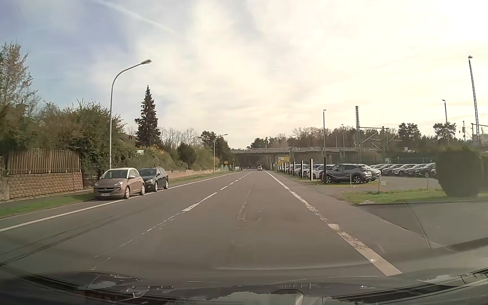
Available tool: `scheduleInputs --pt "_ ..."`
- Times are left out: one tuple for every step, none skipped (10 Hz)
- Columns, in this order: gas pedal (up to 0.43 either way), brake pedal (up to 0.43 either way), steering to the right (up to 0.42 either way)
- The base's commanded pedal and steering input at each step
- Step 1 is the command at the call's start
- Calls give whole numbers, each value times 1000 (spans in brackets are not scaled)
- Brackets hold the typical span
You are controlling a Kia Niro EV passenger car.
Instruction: Follow the waypoints while adhering to traffic rules and regulations
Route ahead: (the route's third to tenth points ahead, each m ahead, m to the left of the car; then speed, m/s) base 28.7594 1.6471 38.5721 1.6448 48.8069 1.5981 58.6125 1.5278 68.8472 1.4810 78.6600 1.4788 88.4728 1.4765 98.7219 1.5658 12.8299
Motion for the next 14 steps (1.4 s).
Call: scheduleInputs --pt "118 0 -3" --pt "118 0 -3" --pt "118 0 -3" --pt "118 0 -3" --pt "118 0 -3" --pt "118 0 -3" --pt "118 0 -3" --pt "118 0 -3" --pt "118 0 -3" --pt "118 0 -3" --pt "118 0 -2" --pt "118 0 -2" --pt "118 0 -1" --pt "118 0 -1"
